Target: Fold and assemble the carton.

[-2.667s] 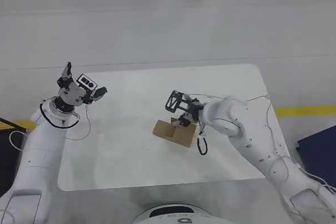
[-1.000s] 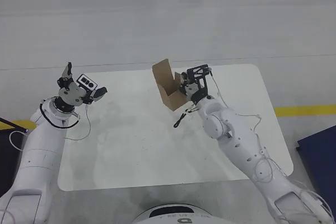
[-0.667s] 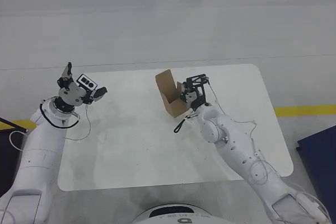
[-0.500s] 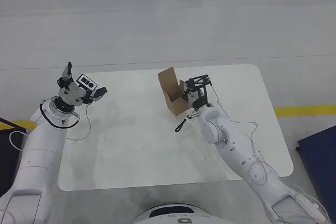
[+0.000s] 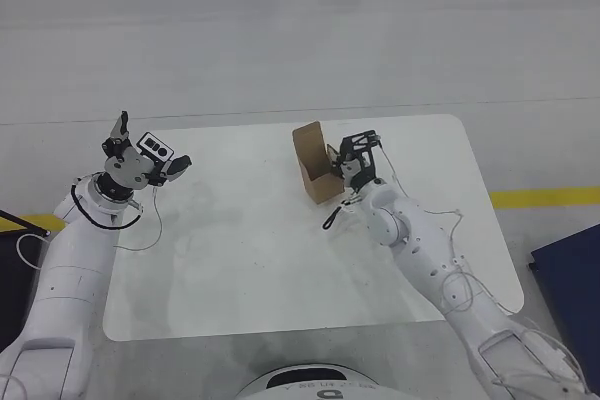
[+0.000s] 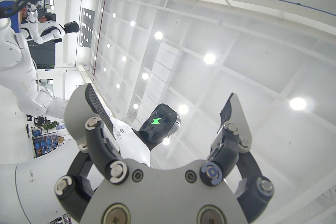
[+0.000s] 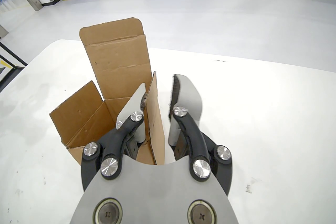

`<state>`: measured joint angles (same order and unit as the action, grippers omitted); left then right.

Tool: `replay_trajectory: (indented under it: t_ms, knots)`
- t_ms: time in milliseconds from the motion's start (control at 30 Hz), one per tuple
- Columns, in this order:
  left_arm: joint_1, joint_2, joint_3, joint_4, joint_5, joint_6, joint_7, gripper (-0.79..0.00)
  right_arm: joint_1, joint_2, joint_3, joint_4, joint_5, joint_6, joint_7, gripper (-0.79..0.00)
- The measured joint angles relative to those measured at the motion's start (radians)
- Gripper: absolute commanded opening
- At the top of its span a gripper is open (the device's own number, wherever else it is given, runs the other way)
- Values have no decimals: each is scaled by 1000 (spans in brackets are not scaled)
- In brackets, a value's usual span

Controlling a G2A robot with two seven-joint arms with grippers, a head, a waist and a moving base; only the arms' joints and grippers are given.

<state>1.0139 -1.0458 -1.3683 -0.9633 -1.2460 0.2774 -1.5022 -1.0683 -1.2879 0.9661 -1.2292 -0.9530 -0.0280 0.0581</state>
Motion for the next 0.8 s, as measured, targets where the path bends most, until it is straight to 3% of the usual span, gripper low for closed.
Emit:
replay_trajectory:
  t_ms: [100, 200, 433, 567, 633, 733, 800]
  knots:
    - [0, 0, 0, 0, 0, 0, 0, 0, -6, 5, 17, -17, -3, -38, 31, -456]
    - [0, 0, 0, 0, 0, 0, 0, 0, -19, 11, 37, -51, -3, -61, 72, -372]
    - [0, 0, 0, 0, 0, 0, 0, 0, -80, 32, 132, -166, 116, -148, 205, -317]
    - [0, 0, 0, 0, 0, 0, 0, 0, -122, 50, 207, -223, 204, -230, 298, -200]
    - [0, 0, 0, 0, 0, 0, 0, 0, -144, 58, 250, -247, 224, -237, 318, -234]
    - [0, 0, 0, 0, 0, 0, 0, 0, -166, 62, 313, -247, 289, -158, 307, -434]
    - [0, 0, 0, 0, 0, 0, 0, 0, -161, 62, 337, -221, 343, -117, 318, -440]
